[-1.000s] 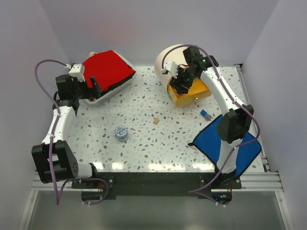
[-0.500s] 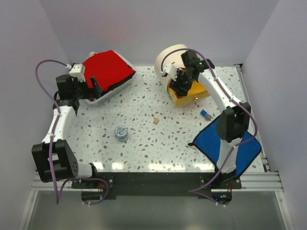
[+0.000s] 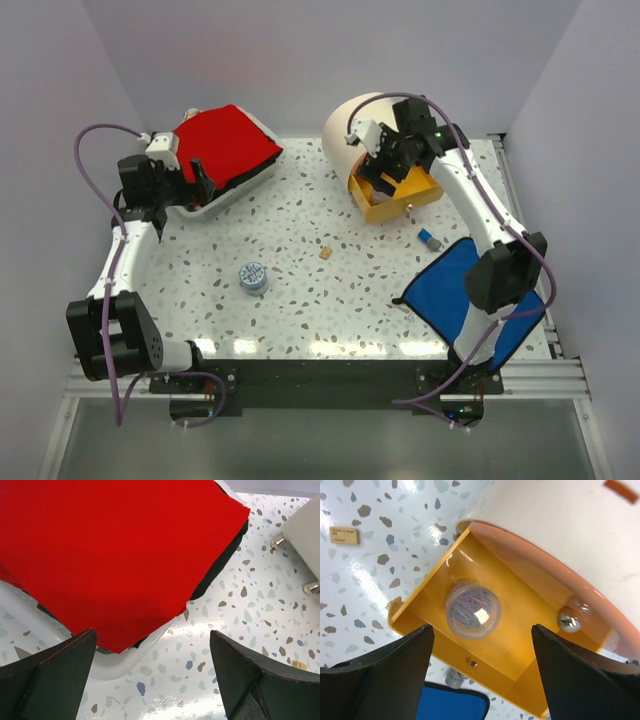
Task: Sort the stationery into containers
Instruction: Place the stationery in the drawer, then pick up the stationery from the center of the board.
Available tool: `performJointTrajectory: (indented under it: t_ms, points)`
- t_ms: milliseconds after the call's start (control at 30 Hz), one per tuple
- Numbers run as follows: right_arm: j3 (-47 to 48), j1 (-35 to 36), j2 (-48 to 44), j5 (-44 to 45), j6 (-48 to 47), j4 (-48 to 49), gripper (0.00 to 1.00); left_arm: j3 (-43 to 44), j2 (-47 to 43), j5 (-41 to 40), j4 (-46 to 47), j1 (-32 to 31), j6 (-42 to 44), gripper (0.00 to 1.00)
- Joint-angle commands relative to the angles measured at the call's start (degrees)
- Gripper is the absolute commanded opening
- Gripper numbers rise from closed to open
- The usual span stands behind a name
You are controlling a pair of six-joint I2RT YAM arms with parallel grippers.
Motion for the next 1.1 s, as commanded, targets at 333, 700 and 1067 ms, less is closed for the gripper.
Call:
performJointTrajectory:
  t_ms: [333, 700, 1067]
  points:
    - [-4.2, 13.1, -7.5, -12.5, -15.1, -8.7, 0.88, 0.1, -3.0, -0.1, 2.6, -0.6, -0.6, 1.0]
    - [1.6, 27.2, 9.2, -19.0, -18.9, -6.0, 0.99, -0.6, -6.4, -5.4, -2.1, 1.6, 3.2, 1.0]
    - [3.1, 34.2, 15.8, -21.4, -16.6, 3.9, 0.99, -2.8, -12.1, -11.6, -7.6, 5.8, 4.2, 1.0]
